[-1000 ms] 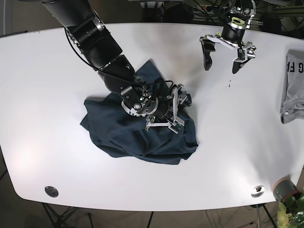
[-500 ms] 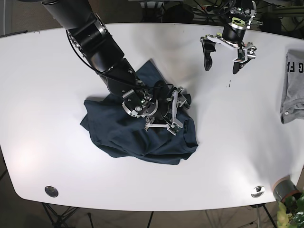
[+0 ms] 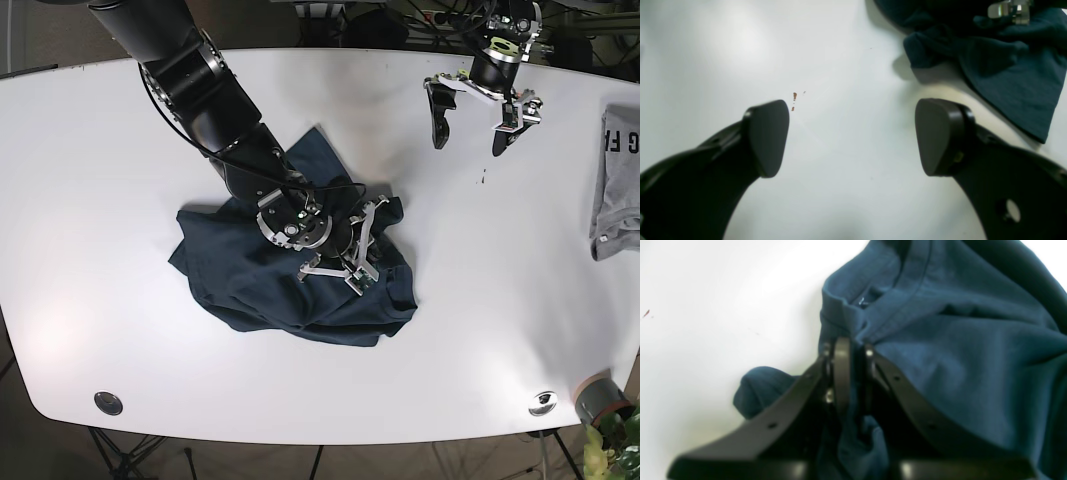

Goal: Fold the T-shirt properly

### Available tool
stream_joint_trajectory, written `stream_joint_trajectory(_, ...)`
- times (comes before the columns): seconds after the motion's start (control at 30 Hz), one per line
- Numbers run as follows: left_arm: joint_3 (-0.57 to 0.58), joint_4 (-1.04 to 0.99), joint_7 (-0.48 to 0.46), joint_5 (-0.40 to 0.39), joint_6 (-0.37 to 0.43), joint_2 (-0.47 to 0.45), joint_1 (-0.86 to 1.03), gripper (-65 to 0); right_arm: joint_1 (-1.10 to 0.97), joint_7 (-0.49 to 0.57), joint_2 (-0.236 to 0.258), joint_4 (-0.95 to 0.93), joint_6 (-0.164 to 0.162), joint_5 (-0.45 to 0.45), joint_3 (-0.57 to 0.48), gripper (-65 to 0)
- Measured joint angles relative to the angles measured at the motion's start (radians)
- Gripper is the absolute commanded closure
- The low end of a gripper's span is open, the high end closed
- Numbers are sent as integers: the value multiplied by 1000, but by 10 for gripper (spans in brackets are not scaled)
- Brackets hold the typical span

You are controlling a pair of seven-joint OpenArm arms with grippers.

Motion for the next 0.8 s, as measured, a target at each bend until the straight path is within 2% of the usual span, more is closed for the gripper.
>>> stream_joint_trajectory(0.13, 0, 0, 0, 0, 0, 0, 2, -560, 12, -8, 8, 29, 0, -1, 5, -22)
stream_joint_trajectory(0.23, 0, 0, 0, 0, 0, 0, 2, -558, 11, -10, 20, 106, 5, 1, 58, -22)
stream_joint_trajectory(0.37, -1, 0, 0, 0, 0, 3, 2, -558, 21, -84, 28, 220, 1, -1, 143, -22)
stream_joint_trajectory(0.57, -1, 1, 0, 0, 0, 3, 2, -558, 74, -184, 41, 373, 6, -2, 188, -22)
stream_joint_trajectory(0.63, 0, 1, 0, 0, 0, 3, 2, -558, 99, -201, 55, 431, 16, 9, 204, -22)
stream_joint_trajectory(0.8, 8, 1, 0, 0, 0, 4, 2, -558, 190, -282, 98, 527, 13, 9, 231, -22)
